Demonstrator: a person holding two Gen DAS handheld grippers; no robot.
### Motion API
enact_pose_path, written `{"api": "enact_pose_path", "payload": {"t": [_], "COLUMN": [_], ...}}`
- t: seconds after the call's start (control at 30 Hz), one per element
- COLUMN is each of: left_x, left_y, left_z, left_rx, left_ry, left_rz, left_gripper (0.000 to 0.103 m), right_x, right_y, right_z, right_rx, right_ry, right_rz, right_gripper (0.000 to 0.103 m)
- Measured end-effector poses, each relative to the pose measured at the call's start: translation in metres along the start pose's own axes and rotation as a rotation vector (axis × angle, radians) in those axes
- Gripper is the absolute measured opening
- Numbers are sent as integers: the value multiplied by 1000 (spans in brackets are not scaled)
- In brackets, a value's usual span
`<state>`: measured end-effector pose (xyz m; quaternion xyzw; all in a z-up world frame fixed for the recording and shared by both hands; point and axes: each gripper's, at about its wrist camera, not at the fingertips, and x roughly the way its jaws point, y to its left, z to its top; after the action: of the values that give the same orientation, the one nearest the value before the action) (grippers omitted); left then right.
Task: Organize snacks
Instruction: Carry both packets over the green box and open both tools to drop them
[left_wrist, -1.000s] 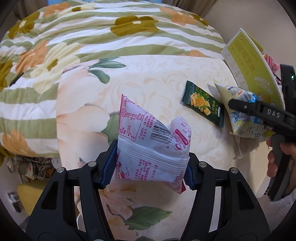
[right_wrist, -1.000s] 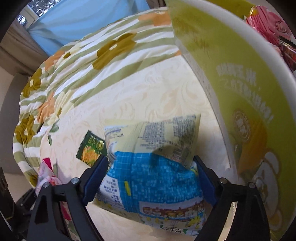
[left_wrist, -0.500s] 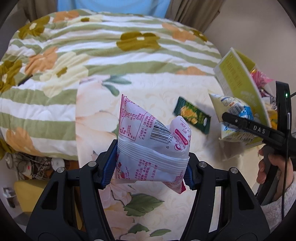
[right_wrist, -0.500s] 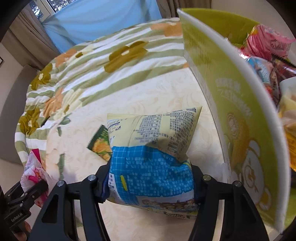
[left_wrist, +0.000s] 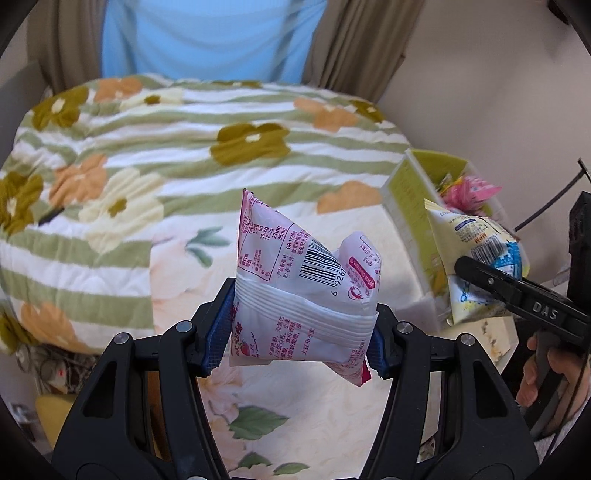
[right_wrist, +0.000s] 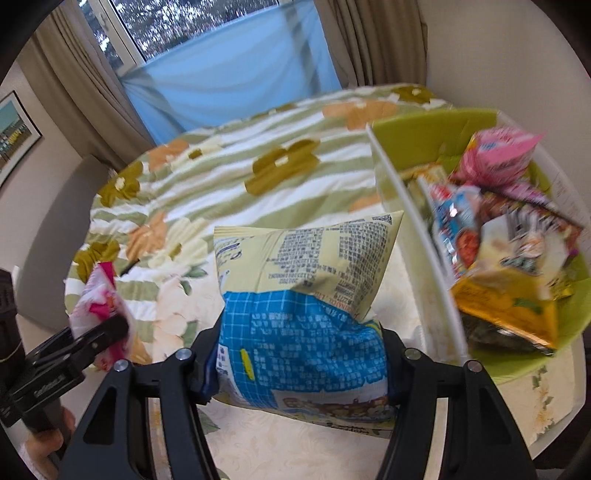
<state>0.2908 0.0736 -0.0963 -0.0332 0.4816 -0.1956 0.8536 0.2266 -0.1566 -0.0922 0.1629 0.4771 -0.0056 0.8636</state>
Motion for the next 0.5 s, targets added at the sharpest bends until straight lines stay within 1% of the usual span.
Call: {"api": "enact_pose_path", "payload": {"t": [0.17,0.23,0.37,0.43,0.5], "left_x": [-2,0,13,21,31], "left_y": [-46,-66,-115,-137,-161], "left_z": [20,27,43,51,59], "left_rx": [52,63,69,61,59], "left_ry": [-31,-41,-63,-69,-75], "left_rz": [-22,-31,-35,-42,-46], "left_gripper": [57,57,57,57,57], "right_x": [-38,-51,-72,-79,-84], "right_y": [-14,-26,-57,-73,-96], "right_z": [11,17,35,44,55], "right_rx": [2,7,-16,-29,-38], "right_ry": [-78,-102,-143,-151,-153], "right_rz": [9,15,12,10,19], "right_gripper": [60,60,60,60,60]}}
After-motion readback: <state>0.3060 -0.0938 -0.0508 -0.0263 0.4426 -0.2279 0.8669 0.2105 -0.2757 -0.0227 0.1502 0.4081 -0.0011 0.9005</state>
